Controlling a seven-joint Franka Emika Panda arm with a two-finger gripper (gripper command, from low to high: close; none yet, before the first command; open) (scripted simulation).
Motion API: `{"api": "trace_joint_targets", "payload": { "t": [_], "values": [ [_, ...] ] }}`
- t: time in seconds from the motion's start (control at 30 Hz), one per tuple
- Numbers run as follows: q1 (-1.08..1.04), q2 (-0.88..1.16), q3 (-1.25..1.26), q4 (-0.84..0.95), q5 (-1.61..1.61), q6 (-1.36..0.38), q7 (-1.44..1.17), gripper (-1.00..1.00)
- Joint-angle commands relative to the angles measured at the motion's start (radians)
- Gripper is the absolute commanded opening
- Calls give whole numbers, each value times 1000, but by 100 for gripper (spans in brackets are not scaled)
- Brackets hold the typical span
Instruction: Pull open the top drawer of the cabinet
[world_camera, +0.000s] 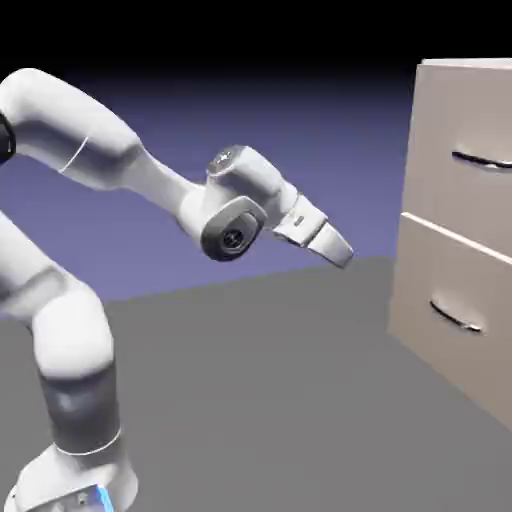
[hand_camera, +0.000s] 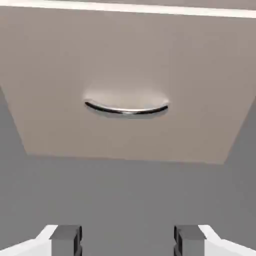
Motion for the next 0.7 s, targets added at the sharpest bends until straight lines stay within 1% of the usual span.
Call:
{"api": "trace_joint_targets", "payload": {
  "t": [0.0, 0.67],
  "values": [
    [18, 36, -32, 16, 44, -11, 10, 0],
    [384, 753, -665, 325, 913, -232, 207, 0]
  ]
}}
